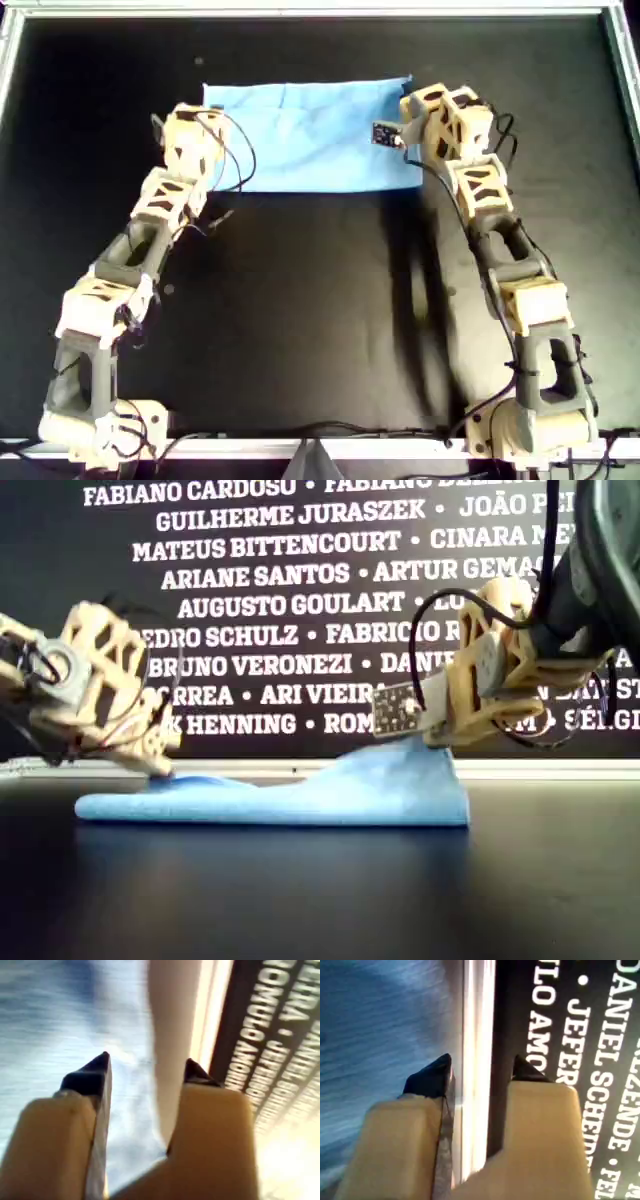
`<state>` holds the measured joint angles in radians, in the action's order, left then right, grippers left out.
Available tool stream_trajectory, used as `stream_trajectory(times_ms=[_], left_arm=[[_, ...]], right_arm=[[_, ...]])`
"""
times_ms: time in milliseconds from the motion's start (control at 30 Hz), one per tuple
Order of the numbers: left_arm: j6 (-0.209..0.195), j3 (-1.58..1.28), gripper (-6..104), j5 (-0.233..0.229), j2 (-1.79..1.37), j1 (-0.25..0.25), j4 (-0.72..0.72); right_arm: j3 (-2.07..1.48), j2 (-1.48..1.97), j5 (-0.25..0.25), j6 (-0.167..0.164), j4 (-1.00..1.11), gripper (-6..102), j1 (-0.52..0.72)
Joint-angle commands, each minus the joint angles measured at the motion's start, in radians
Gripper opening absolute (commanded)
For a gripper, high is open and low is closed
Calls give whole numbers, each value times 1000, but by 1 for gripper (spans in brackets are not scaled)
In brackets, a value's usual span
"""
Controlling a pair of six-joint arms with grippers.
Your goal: Fold a cloth
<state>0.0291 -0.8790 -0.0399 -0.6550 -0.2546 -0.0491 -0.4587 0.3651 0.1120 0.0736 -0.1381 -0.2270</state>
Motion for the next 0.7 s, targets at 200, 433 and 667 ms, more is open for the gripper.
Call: stream_trajectory(times_ms=[200, 433, 667], left_arm=[[2, 67, 52, -5, -63, 75, 26], [3, -46, 52, -8, -252, 87, -25], [-12, -580, 52, -8, -946, 80, -183]], right_arm=[[86, 72, -5, -3, 52, 51, 9], [48, 187, -5, -3, 15, 51, 29], [-290, 644, 9, -3, -268, 51, 60]])
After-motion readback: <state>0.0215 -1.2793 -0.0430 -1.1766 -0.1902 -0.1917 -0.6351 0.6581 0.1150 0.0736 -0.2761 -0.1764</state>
